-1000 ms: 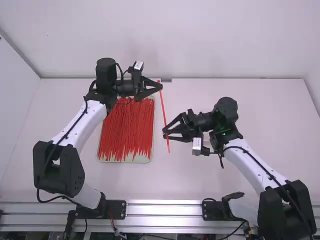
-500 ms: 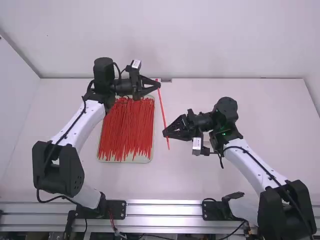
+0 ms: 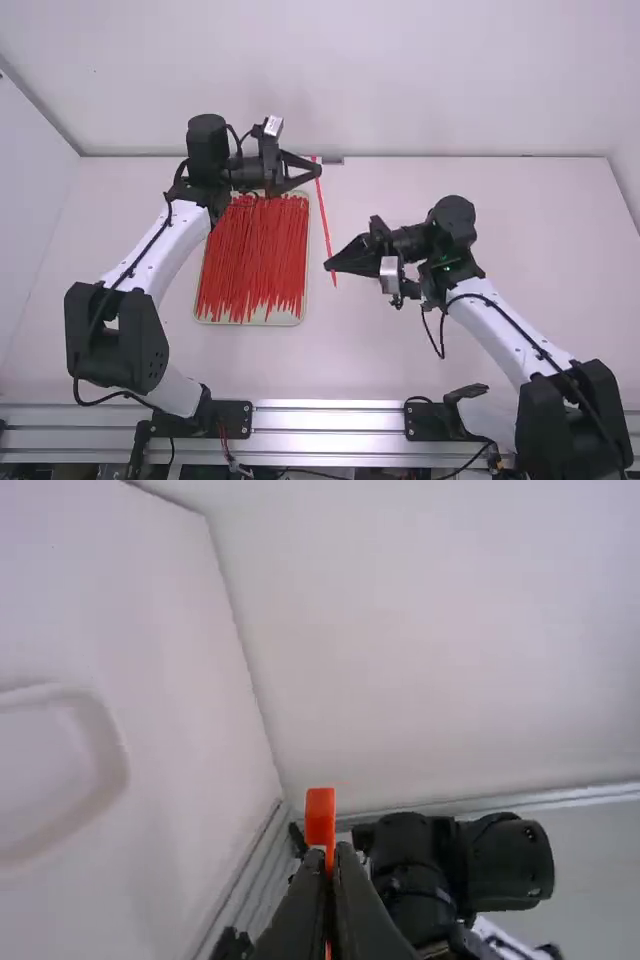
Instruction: Fasten the cable tie
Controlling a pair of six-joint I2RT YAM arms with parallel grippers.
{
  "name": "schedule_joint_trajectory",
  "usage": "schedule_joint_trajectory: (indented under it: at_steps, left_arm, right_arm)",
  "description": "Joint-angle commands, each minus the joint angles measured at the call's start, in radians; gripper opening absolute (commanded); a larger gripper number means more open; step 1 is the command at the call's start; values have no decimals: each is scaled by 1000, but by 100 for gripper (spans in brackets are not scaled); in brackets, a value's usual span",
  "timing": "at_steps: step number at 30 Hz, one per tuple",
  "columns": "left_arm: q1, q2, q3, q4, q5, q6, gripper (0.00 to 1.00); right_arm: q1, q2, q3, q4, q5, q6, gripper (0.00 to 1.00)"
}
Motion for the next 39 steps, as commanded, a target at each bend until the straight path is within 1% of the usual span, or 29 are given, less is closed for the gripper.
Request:
schedule_joint_trajectory:
  at_steps: [1,2,4,5,7,8,10,14,16,20,21,24,26,29,32,35,39]
  left_arm:
    - [0,-7,25,3,2,183,2]
    - [0,-8,25,2,2,192,2]
    - [-2,-7,25,-12,2,306,2]
    - [-1,-7,25,-26,3,376,2]
    - [-1,-8,25,-52,3,471,2]
    - [-1,-8,25,-77,10,540,2]
    - [-1,-7,25,-87,37,600,2]
    - [-1,-7,25,-125,88,758,2]
    - [-2,-7,25,-130,89,841,2]
    - [-1,-7,25,-129,89,1072,2]
    - [-1,-7,25,-128,89,1089,2]
    - [-1,-8,25,-127,90,1273,2]
    - [-2,-7,25,-127,89,1348,2]
    - [-2,-8,25,-122,90,1494,2]
    - [-2,-8,25,-114,97,1547,2]
    - [-1,-8,25,-79,116,1559,2]
    - [0,-8,25,-32,116,1560,2]
  right_arm:
    - [8,0,20,22,-13,313,0]
    - [6,0,20,29,-13,327,0]
    - [-7,0,19,66,-4,388,0]
    - [-9,0,19,88,48,448,0]
    - [-6,0,19,87,115,484,0]
    - [1,1,19,83,122,469,0]
    - [8,1,19,80,102,451,0]
    - [27,0,19,80,100,501,0]
    - [34,0,23,99,135,604,0]
    - [35,0,55,133,266,884,0]
    - [35,0,58,133,278,901,0]
    - [36,3,90,128,392,1071,0]
    - [33,3,101,127,408,1128,0]
    - [10,5,115,116,407,1270,0]
    - [0,14,115,71,409,1305,0]
    - [-3,37,115,-34,437,1306,0]
    - [-2,80,115,-51,430,1326,0]
